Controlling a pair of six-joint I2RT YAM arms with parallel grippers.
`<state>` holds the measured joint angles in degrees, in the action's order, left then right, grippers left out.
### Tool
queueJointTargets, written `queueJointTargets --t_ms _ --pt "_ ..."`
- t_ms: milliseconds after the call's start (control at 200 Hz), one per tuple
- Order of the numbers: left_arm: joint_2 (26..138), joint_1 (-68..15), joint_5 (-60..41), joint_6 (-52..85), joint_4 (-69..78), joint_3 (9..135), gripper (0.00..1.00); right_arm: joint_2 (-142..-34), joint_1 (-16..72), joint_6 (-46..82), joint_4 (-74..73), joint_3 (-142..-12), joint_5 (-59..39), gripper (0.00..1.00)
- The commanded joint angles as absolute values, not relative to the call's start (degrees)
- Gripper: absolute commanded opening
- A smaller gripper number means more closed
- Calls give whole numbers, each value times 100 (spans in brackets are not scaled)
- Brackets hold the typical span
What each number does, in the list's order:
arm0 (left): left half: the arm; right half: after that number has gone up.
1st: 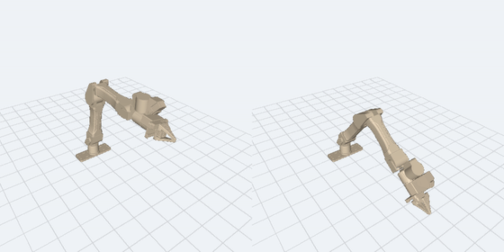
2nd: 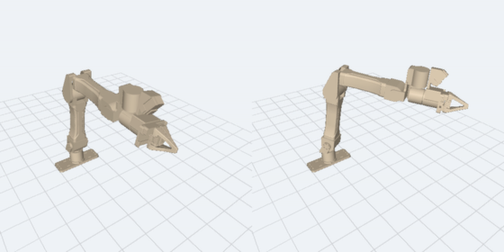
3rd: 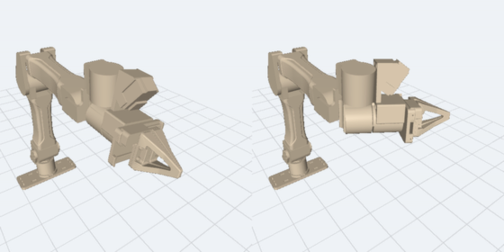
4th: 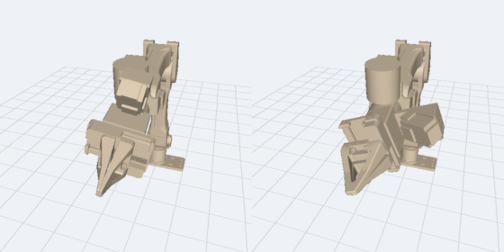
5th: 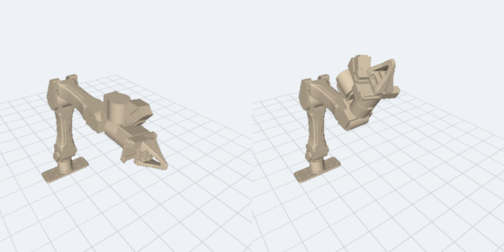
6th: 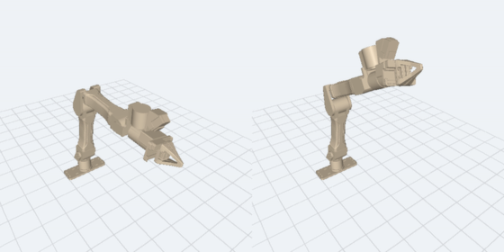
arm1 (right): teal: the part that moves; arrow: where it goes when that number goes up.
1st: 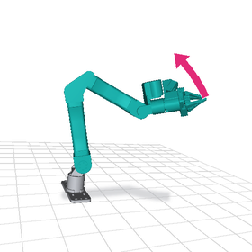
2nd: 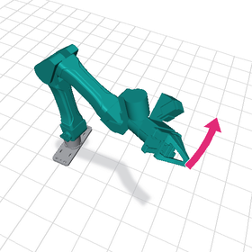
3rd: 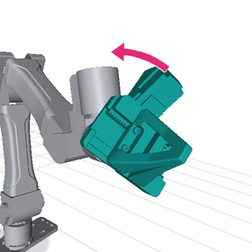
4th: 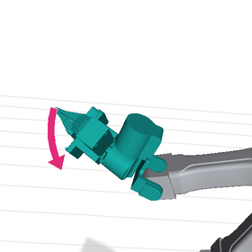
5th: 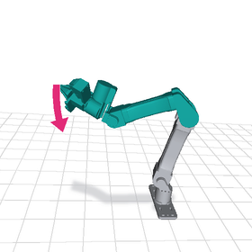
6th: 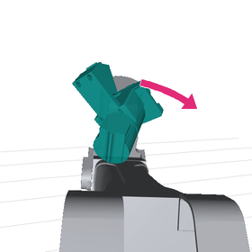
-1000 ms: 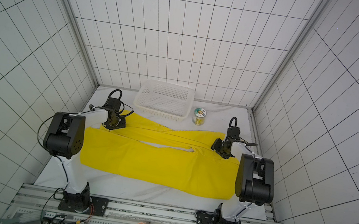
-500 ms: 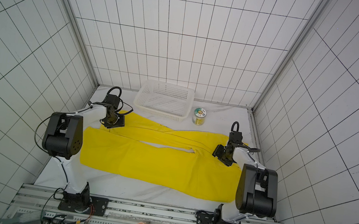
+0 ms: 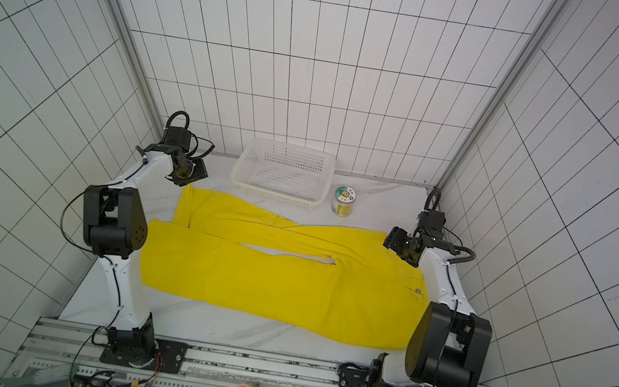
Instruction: Fold and stack the trousers
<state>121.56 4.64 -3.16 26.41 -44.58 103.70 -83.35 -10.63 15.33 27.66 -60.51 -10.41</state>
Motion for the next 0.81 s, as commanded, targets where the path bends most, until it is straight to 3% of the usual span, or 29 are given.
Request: queueJointTargets --t_ms 0,565,800 --pt "12738 448 -224 3481 -4892 10715 57 -8522 -1230 1372 2815 -6671 -1199 75" --pt "14033 356 137 3355 -5318 11835 55 -9312 -1858 1248 2700 -7070 -1196 76" --pt "13964 308 644 2987 -5643 11705 53 -9890 -1962 1169 2846 -7644 -788 78"
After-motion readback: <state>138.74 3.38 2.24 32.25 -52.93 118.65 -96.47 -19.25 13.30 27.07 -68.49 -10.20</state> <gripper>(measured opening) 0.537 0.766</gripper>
